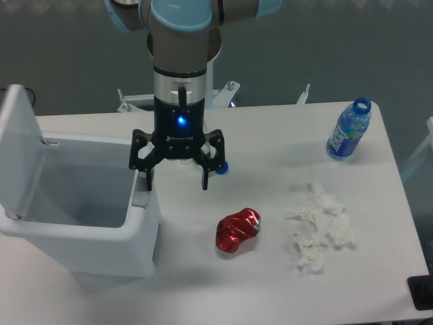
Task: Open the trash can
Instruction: 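Push the lid edge so the trash can lid flips open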
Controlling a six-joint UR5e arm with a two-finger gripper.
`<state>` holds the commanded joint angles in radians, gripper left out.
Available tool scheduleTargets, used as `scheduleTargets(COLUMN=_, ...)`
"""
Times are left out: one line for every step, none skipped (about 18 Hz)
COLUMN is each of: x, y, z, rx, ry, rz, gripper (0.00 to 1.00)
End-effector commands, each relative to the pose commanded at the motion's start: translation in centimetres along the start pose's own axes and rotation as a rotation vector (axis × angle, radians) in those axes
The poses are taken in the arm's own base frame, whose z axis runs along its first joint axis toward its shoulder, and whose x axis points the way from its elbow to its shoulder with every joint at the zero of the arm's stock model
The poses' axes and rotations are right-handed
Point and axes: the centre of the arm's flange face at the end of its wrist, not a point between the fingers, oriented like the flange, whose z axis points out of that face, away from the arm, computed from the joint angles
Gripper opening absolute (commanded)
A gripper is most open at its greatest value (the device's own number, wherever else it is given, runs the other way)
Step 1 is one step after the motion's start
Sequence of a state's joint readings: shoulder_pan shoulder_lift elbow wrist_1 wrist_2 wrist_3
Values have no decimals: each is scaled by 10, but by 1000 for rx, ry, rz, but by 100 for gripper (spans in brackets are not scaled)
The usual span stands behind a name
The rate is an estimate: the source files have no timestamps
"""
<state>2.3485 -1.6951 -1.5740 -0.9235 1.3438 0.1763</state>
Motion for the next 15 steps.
scheduleTargets(x=-2, y=-3, z=-3, rx=9, ry=-3, rz=18, gripper=100)
scheduleTargets(x=-4, y=-5, z=-7, rx=15, ry=-9, rz=43, gripper=100)
scheduleTargets(x=-6, y=-7, z=-8, rx=18, ry=-13, rz=73, gripper=100)
scheduleTargets(x=-7, y=-6, z=-7, rx=15, ry=-17, rz=108, gripper=100)
scheduleTargets(x=-11, y=-6, z=-6, rx=10, ry=-31, rz=148, gripper=100)
scheduleTargets(x=-15, y=-6, z=-7, rx=4, ry=-54, rz=190, gripper=100)
scheduleTargets(x=-18, y=-5, z=-5, rx=-9, ry=-77, rz=226, gripper=100)
scheduleTargets(x=-24, y=-4, z=-5, rx=-18, ry=-97, rz=257, gripper=100)
scheduleTargets(x=-28, y=-3, z=-4, rx=-26, ry=-110, rz=289, gripper=100)
scheduleTargets(x=-30, y=-3, z=-4, rx=-34, ry=-120, rz=322, gripper=100)
scheduleTargets(x=-33, y=-3, z=-5, rx=-38, ry=-135, rz=351, gripper=100)
scheduleTargets(x=-35, y=-2, z=-2, rx=-50, ry=-148, rz=376, gripper=100)
scheduleTargets(x=-38, y=-2, z=-1, rx=-63, ry=-168, rz=404, gripper=100)
scheduleTargets(x=-41, y=-1, z=0, rx=-79, ry=-190, rz=431, gripper=100)
scheduleTargets(x=-42, y=0, z=1, rx=-93, ry=-207, rz=453, gripper=100)
